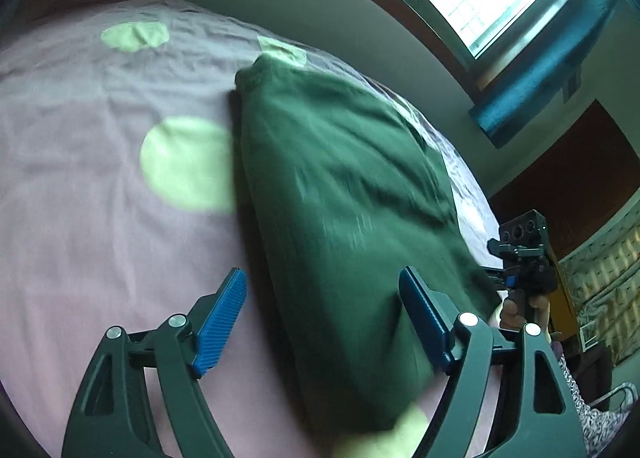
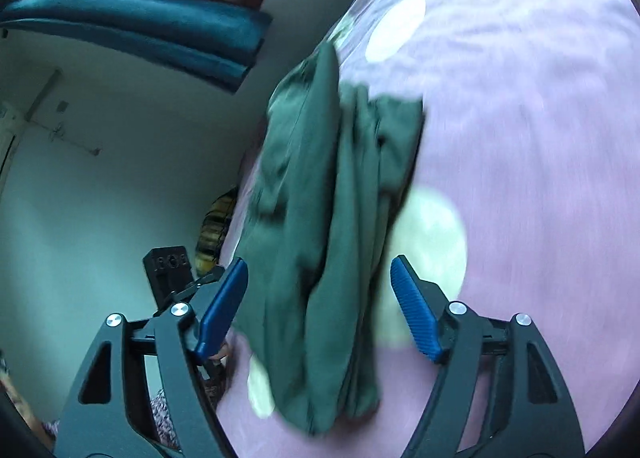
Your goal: Fold small clothes
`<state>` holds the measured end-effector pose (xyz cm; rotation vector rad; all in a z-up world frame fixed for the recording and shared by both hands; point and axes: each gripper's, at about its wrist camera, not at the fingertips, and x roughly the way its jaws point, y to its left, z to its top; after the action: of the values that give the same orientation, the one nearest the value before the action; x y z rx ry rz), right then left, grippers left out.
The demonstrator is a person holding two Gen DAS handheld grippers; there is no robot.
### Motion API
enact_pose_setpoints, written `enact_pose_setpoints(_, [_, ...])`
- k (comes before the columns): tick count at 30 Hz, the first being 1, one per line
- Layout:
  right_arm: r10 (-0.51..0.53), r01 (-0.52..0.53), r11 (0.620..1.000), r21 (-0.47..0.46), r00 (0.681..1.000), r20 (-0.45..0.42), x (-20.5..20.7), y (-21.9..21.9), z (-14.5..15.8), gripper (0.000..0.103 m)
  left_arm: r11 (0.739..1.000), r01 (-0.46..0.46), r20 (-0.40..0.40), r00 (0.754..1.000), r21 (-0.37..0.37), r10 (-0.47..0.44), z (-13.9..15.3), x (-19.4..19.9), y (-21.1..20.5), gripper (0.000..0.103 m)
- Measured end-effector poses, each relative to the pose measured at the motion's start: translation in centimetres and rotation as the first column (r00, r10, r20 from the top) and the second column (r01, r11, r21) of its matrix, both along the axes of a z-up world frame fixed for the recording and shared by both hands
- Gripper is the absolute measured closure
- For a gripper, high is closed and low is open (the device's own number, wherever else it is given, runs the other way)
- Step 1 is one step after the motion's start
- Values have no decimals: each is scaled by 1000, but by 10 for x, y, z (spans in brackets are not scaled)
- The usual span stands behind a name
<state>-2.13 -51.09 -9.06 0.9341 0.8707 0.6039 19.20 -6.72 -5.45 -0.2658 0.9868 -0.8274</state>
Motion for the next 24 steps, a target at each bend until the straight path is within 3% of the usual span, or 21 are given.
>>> enact_pose_setpoints(5, [-26, 26, 1000, -16, 999, -27, 59, 0, -5, 28, 998, -47, -10, 999, 43, 48, -3, 61, -29, 25])
enact_pose_setpoints(10, [-45, 46, 999, 14, 998, -35, 84, -3, -13, 30, 994, -67, -44, 996, 84, 71, -15, 99, -48, 22])
enact_pose_setpoints(13, [-30, 31, 1000, 8, 996, -84, 91, -5, -26, 68, 990, -77, -60, 995, 118, 84, -24, 109, -54, 22])
enact_pose_setpoints(14, [-30, 34, 999, 37, 995, -93, 91, -8, -32, 73, 989, -76, -57, 995, 125, 83, -25, 108, -55, 22])
enact_pose_setpoints(18, [-26, 33, 996, 81, 996, -80, 86, -14, -42, 80, 987, -66, 0, 998, 150, 67, -26, 103, -59, 22])
enact_pose_setpoints(24, [-24, 31, 996, 89, 997, -69, 86, -11, -43, 81, 986, -69, -2, 998, 150, 70, -28, 105, -59, 22])
